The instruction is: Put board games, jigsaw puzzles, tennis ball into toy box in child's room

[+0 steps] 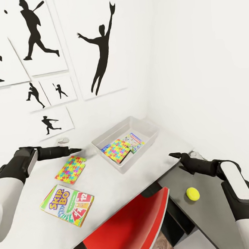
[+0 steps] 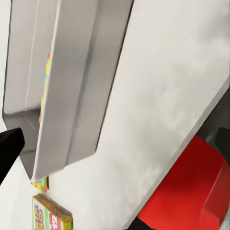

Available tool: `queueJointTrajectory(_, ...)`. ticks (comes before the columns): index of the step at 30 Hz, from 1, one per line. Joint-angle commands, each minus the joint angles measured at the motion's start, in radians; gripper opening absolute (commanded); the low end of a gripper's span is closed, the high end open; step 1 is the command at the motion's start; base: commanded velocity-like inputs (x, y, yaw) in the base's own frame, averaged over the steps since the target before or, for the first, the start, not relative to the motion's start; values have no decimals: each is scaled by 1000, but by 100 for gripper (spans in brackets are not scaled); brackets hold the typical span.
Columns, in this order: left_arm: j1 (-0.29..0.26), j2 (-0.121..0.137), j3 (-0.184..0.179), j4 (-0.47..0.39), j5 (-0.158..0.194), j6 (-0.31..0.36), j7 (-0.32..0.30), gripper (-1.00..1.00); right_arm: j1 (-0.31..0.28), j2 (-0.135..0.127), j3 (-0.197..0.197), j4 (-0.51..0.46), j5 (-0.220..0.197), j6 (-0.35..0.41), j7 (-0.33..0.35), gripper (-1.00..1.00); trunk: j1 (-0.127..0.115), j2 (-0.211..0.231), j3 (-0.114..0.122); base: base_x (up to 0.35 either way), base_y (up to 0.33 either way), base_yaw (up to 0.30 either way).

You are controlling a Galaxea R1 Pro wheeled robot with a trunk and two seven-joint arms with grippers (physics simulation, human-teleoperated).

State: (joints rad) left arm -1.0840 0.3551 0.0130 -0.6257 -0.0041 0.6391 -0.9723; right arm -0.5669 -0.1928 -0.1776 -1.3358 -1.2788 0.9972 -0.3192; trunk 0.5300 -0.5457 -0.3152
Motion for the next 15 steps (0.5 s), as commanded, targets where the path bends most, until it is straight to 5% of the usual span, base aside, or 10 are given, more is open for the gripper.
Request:
queueJointTrajectory(1,2,5,2,0,0,8,-15,100,-1,-2,-1,-6,-10,4,-10,100,0,-1,0,0,0,0)
queueJointTrajectory(7,40,55,4,3,-1,12,-157,100,-2,-10,-11,-37,-14,10,-10,100,0,-1,10,0,0,0)
queueJointTrajectory(15,58,97,32,36,-1,66,-222,100,-2,-9,-10,-36,-12,9,-9,100,-3,6,26,0,0,0)
